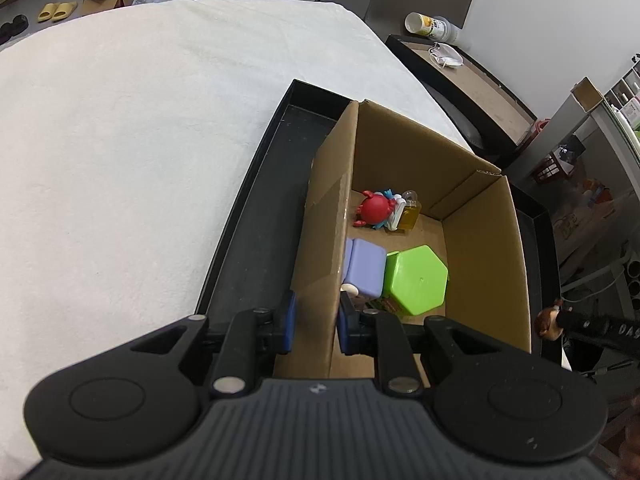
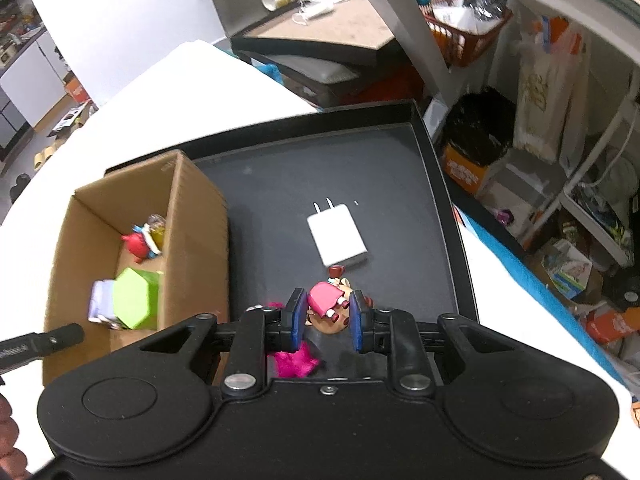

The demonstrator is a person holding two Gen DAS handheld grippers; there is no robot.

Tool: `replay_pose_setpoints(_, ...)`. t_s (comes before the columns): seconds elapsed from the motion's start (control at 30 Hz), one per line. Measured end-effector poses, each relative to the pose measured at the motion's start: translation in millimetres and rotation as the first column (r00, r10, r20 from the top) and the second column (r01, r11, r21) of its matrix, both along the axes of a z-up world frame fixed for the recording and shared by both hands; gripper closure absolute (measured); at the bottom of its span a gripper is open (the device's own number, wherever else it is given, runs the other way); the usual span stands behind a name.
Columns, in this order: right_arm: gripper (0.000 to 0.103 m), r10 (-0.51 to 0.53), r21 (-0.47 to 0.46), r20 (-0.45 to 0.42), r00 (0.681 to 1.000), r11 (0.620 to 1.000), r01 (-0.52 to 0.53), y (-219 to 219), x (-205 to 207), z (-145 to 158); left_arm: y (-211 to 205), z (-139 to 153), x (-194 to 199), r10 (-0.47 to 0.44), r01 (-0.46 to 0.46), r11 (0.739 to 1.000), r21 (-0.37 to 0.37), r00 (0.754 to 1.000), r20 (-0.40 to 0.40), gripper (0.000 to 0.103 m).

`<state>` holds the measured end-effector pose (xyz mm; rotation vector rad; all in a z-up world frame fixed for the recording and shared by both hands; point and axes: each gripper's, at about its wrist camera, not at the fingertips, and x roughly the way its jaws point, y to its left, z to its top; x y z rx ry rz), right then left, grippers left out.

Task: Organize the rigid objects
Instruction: 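Carry the doll into the box and open the right tool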

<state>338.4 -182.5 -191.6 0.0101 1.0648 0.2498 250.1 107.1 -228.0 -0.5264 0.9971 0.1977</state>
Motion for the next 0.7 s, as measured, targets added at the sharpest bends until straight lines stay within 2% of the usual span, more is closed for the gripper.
replay_pose_setpoints(0.37, 0.08, 0.06, -0.013, 0.062, 0.996, 0.998, -0.06, 35.9, 9.5, 31.4, 1.8, -0.3, -1.1, 0.004, -0.004, 1.0, -0.011, 1.0, 0.006, 0.084)
replay_pose_setpoints(0.7, 0.08, 0.109, -0.008, 0.089, 0.99, 0.994, -0.108, 80.2, 16.4, 40.8, 2.7, -0.2, -2.1, 0.001, -0.001, 1.0, -0.019, 1.0, 0.016, 0.083)
